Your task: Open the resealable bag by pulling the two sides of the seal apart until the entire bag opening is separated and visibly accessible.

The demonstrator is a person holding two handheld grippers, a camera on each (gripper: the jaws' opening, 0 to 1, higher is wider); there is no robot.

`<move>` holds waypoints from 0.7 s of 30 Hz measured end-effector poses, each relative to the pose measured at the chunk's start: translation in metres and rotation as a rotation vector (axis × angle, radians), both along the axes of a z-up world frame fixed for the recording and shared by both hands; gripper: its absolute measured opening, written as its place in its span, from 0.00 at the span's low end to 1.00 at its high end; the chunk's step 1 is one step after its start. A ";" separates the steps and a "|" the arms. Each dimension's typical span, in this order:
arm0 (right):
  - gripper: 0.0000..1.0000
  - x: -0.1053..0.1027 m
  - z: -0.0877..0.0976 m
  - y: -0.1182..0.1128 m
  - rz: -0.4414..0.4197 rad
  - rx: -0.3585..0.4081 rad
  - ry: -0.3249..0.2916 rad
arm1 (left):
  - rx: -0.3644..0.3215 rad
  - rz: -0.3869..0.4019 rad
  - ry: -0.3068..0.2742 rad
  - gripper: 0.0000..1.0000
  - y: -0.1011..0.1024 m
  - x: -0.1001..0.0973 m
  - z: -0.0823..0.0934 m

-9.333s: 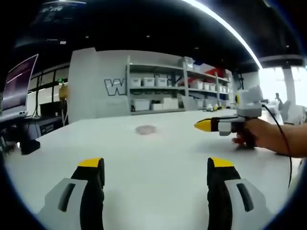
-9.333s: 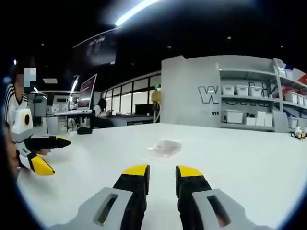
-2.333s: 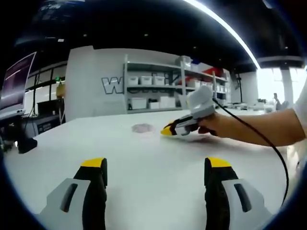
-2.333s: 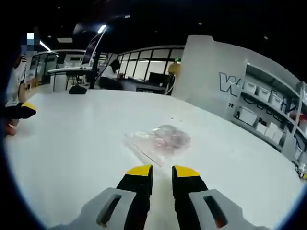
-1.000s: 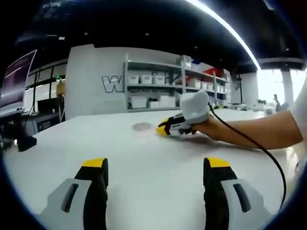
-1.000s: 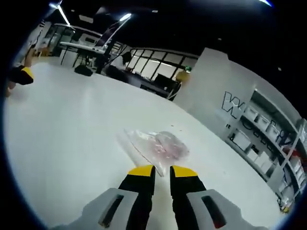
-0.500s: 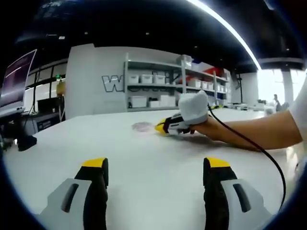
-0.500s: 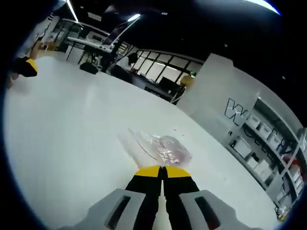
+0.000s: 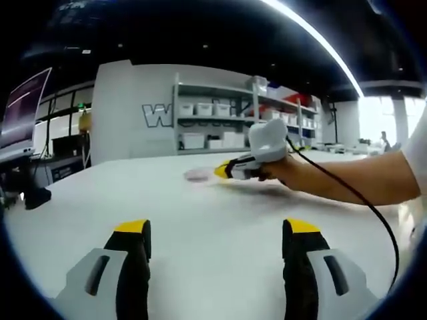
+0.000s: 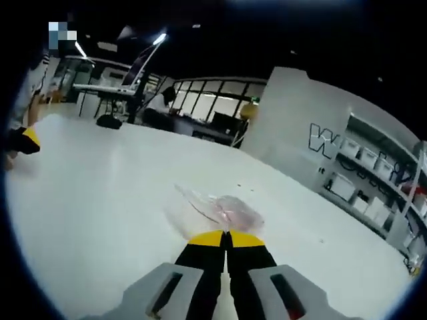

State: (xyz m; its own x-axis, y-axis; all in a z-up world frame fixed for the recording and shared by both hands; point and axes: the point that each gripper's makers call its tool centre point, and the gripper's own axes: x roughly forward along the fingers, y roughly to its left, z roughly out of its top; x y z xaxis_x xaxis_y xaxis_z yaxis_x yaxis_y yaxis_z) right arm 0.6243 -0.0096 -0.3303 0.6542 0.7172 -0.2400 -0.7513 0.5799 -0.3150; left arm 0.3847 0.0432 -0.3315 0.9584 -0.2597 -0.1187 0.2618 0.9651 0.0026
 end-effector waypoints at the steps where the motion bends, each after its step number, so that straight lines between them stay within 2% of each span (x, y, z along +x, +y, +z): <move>1: 0.00 -0.001 0.001 -0.002 -0.003 0.018 0.013 | 0.000 0.000 0.000 0.80 0.000 0.000 0.000; 9: 0.00 0.004 0.024 0.003 -0.040 0.175 0.135 | 0.000 0.007 0.001 0.80 0.000 0.000 0.000; 18: 0.00 0.007 0.035 0.002 -0.086 0.279 0.219 | 0.004 0.012 0.004 0.80 0.001 0.000 -0.001; 21: 0.00 0.018 0.042 0.004 -0.101 0.328 0.256 | 0.008 0.012 0.006 0.80 0.001 0.000 -0.002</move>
State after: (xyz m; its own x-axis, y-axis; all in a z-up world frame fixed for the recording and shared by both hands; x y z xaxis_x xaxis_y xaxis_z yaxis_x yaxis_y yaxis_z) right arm 0.6427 -0.0054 -0.2882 0.6742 0.7178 -0.1739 -0.7154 0.6932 0.0873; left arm 0.3843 0.0441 -0.3334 0.9605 -0.2476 -0.1267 0.2507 0.9680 0.0086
